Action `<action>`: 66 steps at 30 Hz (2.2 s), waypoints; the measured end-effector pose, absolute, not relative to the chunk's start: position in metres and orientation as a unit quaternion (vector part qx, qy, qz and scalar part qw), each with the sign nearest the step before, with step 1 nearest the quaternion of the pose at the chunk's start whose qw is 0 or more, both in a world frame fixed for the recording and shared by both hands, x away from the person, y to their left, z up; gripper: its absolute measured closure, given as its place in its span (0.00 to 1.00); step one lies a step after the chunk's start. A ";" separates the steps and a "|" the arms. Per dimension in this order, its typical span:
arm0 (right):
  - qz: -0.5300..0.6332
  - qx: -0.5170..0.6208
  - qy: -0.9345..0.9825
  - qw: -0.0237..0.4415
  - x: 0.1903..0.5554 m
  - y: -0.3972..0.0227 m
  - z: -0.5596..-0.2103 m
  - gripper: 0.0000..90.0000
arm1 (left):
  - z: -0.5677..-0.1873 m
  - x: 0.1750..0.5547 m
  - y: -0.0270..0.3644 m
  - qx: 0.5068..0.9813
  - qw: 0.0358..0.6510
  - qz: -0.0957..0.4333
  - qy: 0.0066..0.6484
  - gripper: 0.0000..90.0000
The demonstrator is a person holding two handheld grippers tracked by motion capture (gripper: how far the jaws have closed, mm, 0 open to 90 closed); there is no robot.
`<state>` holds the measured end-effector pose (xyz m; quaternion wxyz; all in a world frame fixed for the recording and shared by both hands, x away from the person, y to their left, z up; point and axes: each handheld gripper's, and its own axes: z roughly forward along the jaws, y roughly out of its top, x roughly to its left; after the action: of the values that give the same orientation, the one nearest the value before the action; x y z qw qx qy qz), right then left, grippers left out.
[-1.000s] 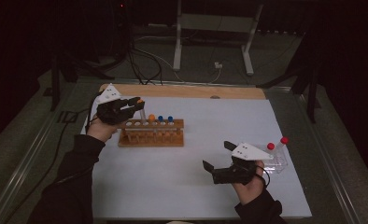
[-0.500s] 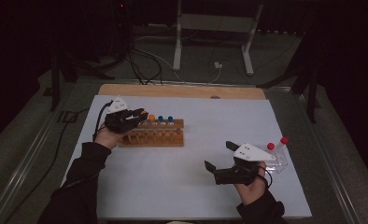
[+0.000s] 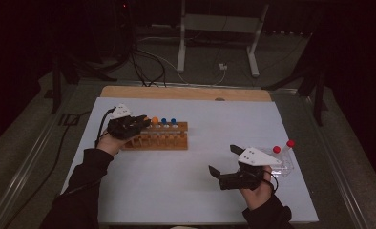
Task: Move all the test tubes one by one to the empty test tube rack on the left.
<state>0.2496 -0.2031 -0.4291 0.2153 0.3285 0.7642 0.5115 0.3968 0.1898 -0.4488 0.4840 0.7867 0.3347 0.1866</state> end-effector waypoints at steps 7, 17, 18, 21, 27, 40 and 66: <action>0.525 0.313 0.755 0.235 0.246 -0.209 -0.423 0.00 | -0.437 0.382 0.194 0.777 0.506 0.187 0.324 0.43; 0.518 0.365 0.727 0.263 0.246 -0.248 -0.422 0.00 | -0.431 0.345 0.185 0.778 0.537 0.150 0.288 0.06; 0.515 0.375 0.722 0.270 0.246 -0.253 -0.422 0.00 | -0.432 0.343 0.183 0.781 0.537 0.149 0.283 0.03; 0.507 0.399 0.710 0.284 0.245 -0.268 -0.424 0.00 | -0.434 0.339 0.179 0.784 0.537 0.143 0.277 0.03; 0.475 0.445 0.695 0.306 0.242 -0.291 -0.432 0.00 | -0.435 0.336 0.173 0.787 0.540 0.137 0.266 0.03; 0.394 0.541 0.671 0.320 0.242 -0.323 -0.451 0.31 | -0.435 0.333 0.173 0.786 0.543 0.136 0.262 0.03; 0.362 0.561 0.680 0.301 0.265 -0.334 -0.463 0.83 | -0.436 0.334 0.172 0.791 0.536 0.135 0.262 0.03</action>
<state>0.2655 -0.3344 -0.4634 0.3014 0.5611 0.6804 0.3624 0.3336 0.1717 -0.4362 0.5359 0.7912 0.2619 0.1345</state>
